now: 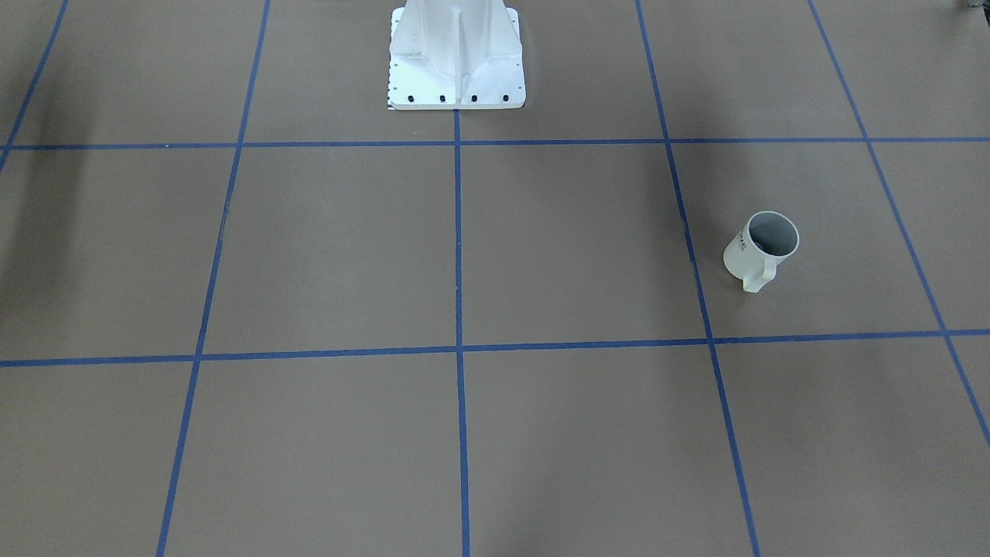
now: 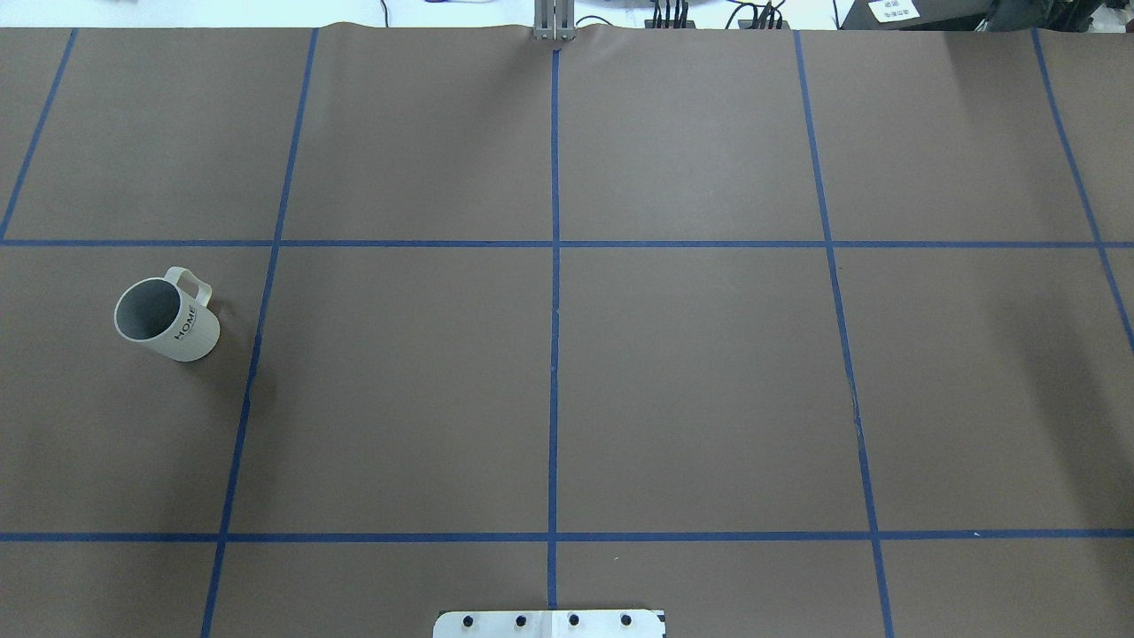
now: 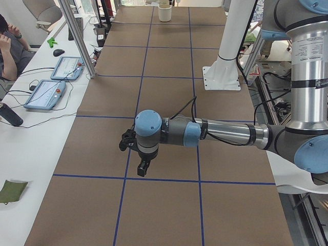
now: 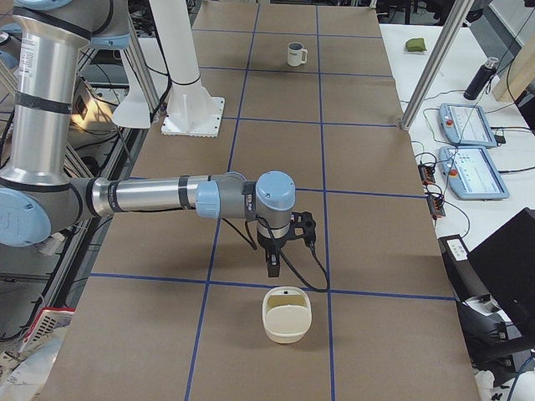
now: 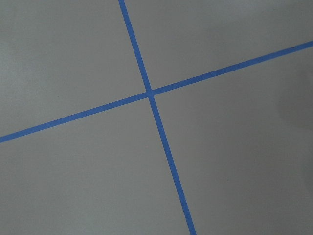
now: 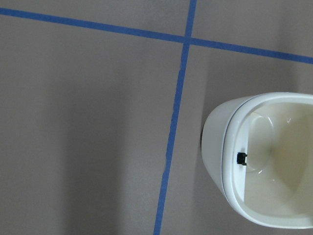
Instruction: Left arm hands cup to right arm to dump lemon
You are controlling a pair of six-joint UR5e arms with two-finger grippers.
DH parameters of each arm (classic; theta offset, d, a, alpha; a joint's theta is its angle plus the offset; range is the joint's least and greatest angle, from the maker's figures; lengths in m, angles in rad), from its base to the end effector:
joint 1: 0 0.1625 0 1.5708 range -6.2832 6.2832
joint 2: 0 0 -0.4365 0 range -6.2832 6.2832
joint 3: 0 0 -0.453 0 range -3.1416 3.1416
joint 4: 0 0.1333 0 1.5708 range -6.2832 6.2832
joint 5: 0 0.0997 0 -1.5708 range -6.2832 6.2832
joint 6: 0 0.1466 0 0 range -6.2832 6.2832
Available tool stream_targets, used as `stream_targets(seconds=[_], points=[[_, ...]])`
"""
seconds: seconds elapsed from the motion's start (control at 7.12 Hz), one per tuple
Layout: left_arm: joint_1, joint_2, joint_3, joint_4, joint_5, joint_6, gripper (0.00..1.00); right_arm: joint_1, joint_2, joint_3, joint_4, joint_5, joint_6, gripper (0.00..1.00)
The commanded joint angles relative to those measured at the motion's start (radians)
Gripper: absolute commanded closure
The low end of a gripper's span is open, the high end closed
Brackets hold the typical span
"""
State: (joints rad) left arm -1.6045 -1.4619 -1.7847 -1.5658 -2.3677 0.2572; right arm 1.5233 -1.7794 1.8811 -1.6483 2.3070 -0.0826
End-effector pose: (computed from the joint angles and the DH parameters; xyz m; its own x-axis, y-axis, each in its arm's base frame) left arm -0.0457 -0.5112 0.6409 0.6864 0.2992 -0.6628 -0.1459 0.9496 0.2776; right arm 0.0129 -0.4637 0.6497 0.7330 -0.1336 0.6670 0.1083 0.9909 0.0795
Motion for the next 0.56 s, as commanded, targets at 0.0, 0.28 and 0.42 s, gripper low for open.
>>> stream_targets(seconds=[0.0,0.28,0.42], points=[[0.0,0.0,0.023,-0.006,0.004,0.008,0.0,-0.003,0.003,0.001,0.001,0.002,-0.002,0.0],[0.0,-0.018,0.028,-0.028,0.007,0.007,0.0,-0.021,0.005,0.004,0.087,0.005,-0.002,0.0],[0.002,-0.018,0.03,-0.04,-0.001,0.002,0.0,-0.059,0.003,0.004,0.195,0.006,-0.002,0.0]])
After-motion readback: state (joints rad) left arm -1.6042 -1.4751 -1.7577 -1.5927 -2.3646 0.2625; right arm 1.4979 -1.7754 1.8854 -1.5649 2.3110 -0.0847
